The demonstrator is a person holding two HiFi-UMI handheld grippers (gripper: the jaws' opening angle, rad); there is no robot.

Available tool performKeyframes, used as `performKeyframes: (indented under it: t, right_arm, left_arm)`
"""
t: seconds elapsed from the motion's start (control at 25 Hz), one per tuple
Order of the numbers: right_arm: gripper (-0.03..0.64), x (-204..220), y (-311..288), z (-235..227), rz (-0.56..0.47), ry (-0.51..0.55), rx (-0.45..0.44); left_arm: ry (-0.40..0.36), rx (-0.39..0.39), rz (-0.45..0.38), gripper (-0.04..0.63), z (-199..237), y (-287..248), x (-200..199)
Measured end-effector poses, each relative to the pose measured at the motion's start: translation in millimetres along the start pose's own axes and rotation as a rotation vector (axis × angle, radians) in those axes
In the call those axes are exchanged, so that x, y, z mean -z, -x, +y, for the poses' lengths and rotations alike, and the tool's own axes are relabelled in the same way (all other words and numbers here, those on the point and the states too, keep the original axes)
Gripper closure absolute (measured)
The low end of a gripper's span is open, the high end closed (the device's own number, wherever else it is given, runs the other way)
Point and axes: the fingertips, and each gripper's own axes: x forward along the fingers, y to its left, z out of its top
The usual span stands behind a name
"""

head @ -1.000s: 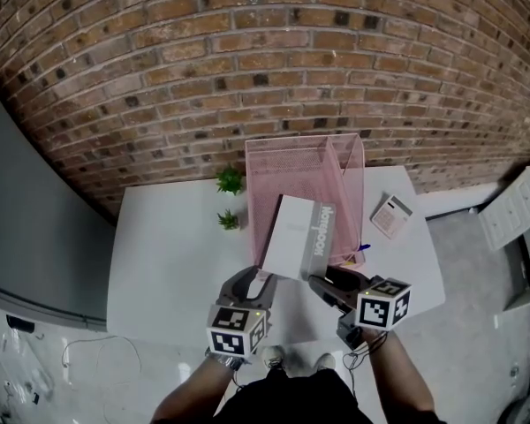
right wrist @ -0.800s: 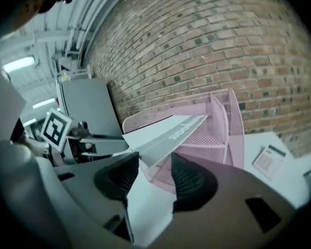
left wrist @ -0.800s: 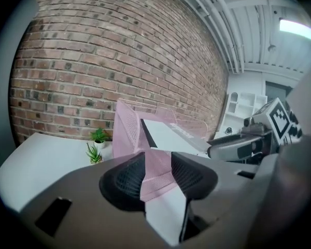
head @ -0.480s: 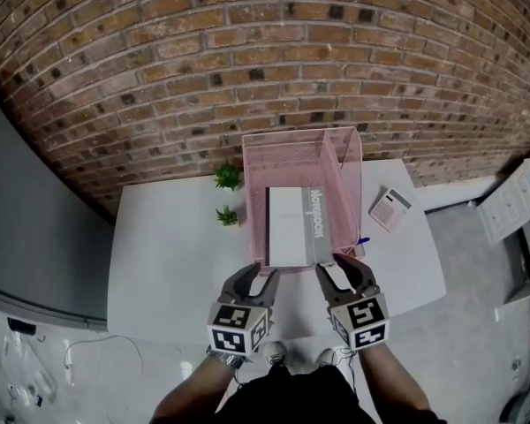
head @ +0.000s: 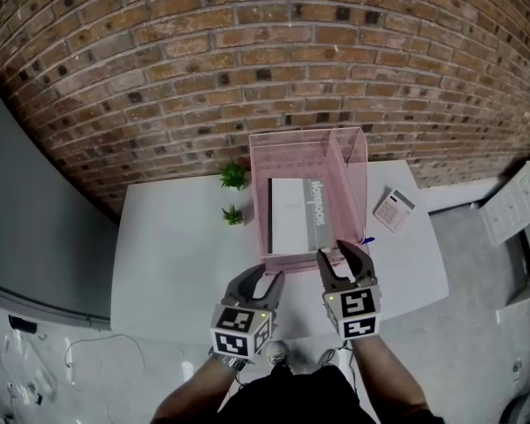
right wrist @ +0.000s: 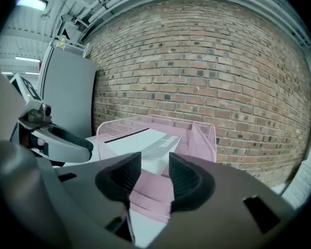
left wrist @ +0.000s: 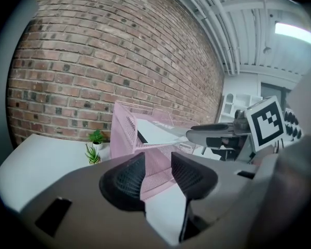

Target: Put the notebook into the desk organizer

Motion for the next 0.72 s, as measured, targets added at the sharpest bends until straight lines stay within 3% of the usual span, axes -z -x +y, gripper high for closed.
performKeyframes:
  t: [0.52,0.72]
  right_arm:
    - [0.428,-3.6,2.9,-3.2,-0.012,-0.031,-0.015]
    - [0.492,-6.2,25.8,0.6,-0.068,-0.052,-0.101]
  left_arm:
    - [0.001,-0.01,-0.022,0.437,-7.6,19.1,-0.4]
    - [-0.008,-0.04,-0.039,0.453,-24.8,28.1,-2.0]
